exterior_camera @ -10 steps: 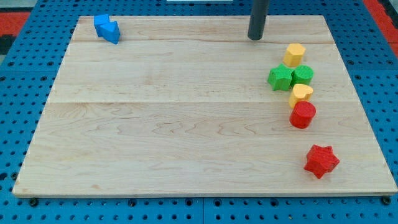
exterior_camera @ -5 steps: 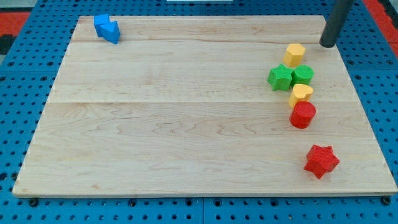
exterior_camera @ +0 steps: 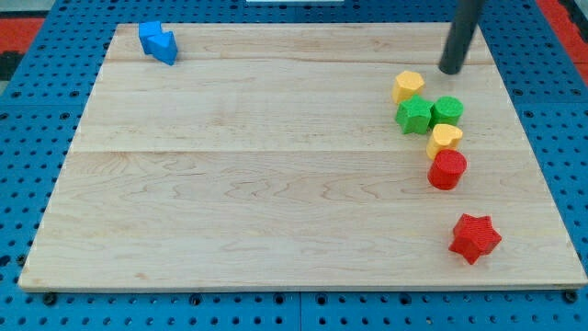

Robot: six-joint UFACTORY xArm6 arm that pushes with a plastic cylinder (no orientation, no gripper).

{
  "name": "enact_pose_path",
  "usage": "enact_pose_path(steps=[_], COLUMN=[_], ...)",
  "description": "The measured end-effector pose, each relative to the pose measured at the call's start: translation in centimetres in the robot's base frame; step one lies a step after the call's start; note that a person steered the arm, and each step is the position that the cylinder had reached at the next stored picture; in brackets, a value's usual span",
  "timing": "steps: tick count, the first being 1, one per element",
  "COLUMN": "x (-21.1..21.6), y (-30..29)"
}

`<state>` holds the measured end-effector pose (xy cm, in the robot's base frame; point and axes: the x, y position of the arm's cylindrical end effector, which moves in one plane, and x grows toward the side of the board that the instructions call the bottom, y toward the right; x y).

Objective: Push the hexagon to the bottom left corner

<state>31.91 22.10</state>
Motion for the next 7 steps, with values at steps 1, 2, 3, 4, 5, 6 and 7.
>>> enact_pose_path(steps=[1, 2, 3, 4, 5, 6, 7], x=[0.9, 2.3, 2.1, 1.9, 1.6, 5.3, 8.5], y=[-11.5, -19.3, -16.2, -13.2, -12.7, -13.4, -17.6])
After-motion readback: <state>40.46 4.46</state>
